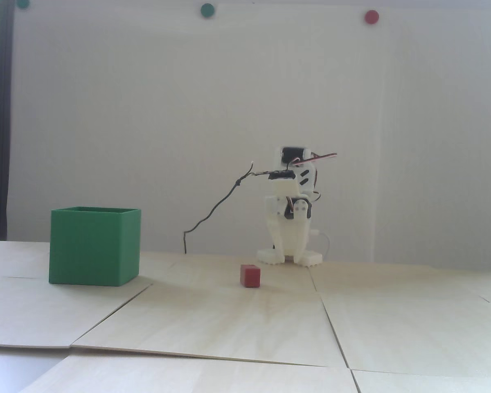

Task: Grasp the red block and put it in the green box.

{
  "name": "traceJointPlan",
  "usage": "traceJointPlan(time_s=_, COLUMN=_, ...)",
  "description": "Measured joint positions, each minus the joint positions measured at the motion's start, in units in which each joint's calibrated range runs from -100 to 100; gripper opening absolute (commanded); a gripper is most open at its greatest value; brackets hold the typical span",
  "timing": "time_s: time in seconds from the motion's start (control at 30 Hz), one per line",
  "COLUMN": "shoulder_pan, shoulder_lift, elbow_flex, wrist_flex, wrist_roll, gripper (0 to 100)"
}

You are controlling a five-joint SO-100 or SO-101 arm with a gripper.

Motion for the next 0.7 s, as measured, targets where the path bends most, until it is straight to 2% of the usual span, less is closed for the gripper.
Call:
traceJointPlan(time_s=0.3, shoulder_pan=0.1, shoulder_lift=32.4, elbow_flex=-28.4, wrist_flex=-1.1, wrist_roll=0.0, gripper=7)
traceJointPlan(time_s=0.5, shoulder_pan=0.2, shoulder_lift=45.8, elbow_flex=-41.3, wrist_flex=-1.2, wrist_roll=-0.1, gripper=17)
traceJointPlan(time_s=0.7, shoulder_pan=1.6, shoulder_lift=54.3, elbow_flex=-48.8, wrist_flex=-1.2, wrist_roll=-0.1, gripper=17)
